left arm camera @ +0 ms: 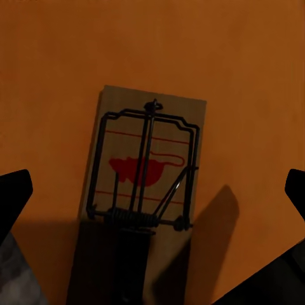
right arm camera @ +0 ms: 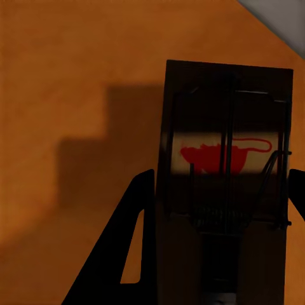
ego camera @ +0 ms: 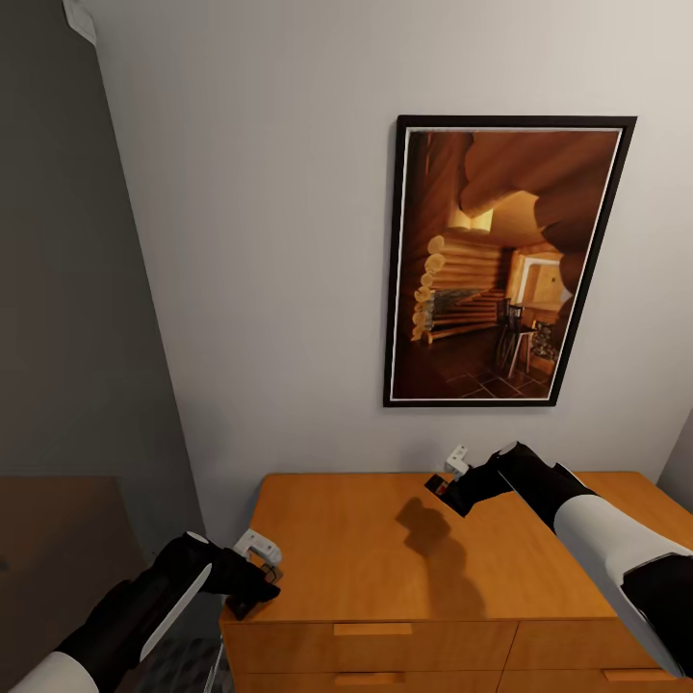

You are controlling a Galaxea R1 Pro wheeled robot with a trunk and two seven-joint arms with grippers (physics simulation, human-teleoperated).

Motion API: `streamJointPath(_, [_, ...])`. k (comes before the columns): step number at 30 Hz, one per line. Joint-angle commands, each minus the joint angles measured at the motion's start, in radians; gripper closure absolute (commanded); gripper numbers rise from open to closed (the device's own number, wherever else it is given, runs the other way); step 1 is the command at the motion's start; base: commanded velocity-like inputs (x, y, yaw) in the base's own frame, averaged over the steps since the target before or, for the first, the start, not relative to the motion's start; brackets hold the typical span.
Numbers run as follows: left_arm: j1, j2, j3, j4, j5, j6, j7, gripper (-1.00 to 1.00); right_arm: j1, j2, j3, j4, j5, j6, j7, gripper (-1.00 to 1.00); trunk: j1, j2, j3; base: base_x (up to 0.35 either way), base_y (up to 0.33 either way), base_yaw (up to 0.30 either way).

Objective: Take the four mousetraps from the cabinet in the bathroom and place them on the bathroom floor. Make sure all four end up on the same floor surface, and ensure that at least two of them are either under or directly next to the same bathroom sink.

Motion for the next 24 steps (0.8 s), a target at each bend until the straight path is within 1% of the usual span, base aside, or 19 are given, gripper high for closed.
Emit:
streamJointPath(1, [-0.001, 0.001, -0.002, -0.001, 0.009, 0.005, 0.005, -1.0, 0.0, 0.0, -0.001, -0.002, 0.004, 0.007, 0.008, 1.0, 0.0, -0.001, -0.001, 0.0, 0.0, 0.0])
streamJointPath(24, [-0.001, 0.002, 0.005, 0.001, 0.012, -0.002, 0.003, -1.0, 0.0, 0.0, -0.001, -0.002, 0.004, 0.006, 0.008, 1.0, 0.0, -0.001, -0.001, 0.0, 0.0, 0.0])
